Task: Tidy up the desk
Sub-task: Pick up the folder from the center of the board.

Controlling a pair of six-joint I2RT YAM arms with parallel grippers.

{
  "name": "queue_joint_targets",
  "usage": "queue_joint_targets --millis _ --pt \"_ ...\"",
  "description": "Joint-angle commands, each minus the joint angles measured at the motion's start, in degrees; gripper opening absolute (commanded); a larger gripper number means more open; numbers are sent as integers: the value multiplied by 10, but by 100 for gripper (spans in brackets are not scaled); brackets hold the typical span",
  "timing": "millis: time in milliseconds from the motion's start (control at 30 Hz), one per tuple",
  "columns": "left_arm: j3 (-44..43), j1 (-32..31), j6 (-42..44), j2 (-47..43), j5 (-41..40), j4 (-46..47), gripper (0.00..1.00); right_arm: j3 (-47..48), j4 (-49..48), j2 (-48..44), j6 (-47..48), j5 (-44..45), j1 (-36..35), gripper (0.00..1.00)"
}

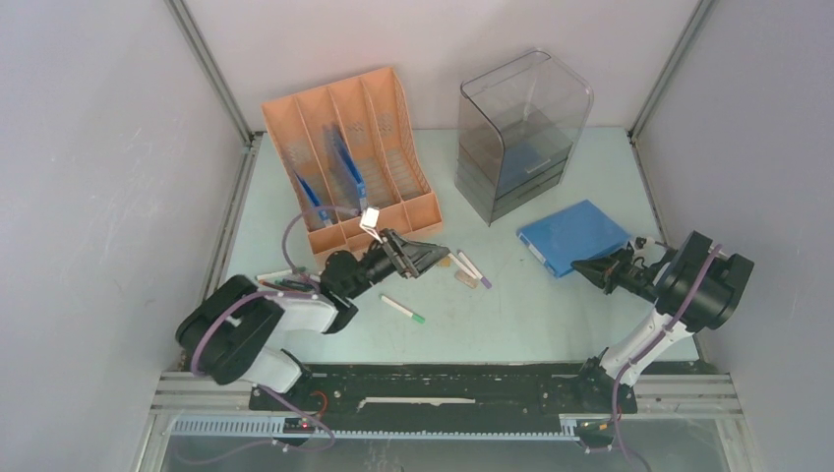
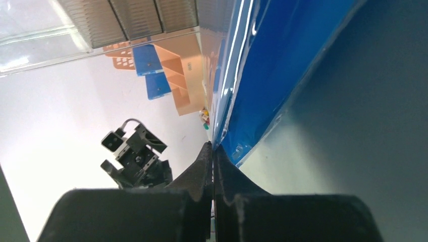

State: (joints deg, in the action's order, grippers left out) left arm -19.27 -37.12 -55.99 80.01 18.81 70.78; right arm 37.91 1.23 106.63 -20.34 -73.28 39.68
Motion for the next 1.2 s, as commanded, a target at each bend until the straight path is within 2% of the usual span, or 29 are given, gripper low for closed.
queue_joint_targets --millis 0,133,367,700,1167 --pt "-62 -49 -72 68 -28 104 100 12 20 -33 -5 -59 -2 0" --pt "-118 -94 -84 140 -58 104 100 13 45 -48 6 -92 -7 0" --pt "-183 -128 -184 256 -111 90 100 12 72 -96 23 -112 -10 0" --pt "-236 -152 -234 282 -168 -16 100 13 77 -123 15 -129 -34 0" --pt "-265 -169 -346 326 -187 -39 100 13 70 -170 -12 -152 -72 0"
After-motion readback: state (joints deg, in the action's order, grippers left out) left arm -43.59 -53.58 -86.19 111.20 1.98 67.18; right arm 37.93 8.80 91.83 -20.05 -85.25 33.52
